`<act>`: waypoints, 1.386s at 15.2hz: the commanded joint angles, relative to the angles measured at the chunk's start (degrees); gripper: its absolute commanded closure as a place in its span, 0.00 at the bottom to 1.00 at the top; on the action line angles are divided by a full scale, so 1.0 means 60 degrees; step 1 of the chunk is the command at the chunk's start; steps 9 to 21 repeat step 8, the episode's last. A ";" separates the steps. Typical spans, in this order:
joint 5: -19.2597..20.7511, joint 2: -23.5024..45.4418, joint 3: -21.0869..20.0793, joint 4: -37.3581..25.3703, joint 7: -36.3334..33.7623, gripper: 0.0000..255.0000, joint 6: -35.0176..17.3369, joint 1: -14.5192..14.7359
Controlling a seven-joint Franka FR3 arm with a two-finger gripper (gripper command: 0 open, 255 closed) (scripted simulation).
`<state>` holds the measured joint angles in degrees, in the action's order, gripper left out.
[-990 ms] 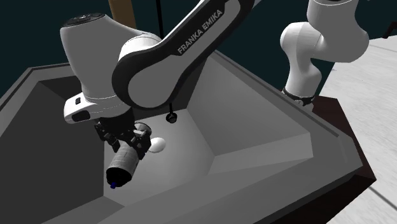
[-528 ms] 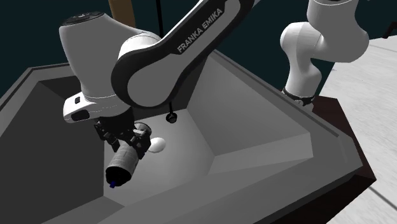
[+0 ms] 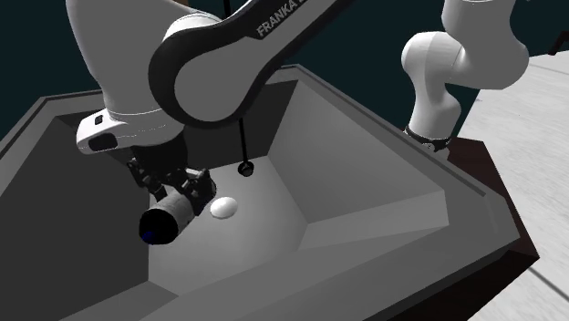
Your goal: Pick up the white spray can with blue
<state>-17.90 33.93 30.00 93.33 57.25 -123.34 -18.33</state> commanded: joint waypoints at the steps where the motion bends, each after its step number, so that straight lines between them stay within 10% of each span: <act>1: 0.0083 -0.0149 0.0059 -0.0070 -0.0042 1.00 0.0203 0.0033; 21: 0.0261 -0.0444 0.0175 -0.0306 -0.0143 1.00 0.0704 0.0090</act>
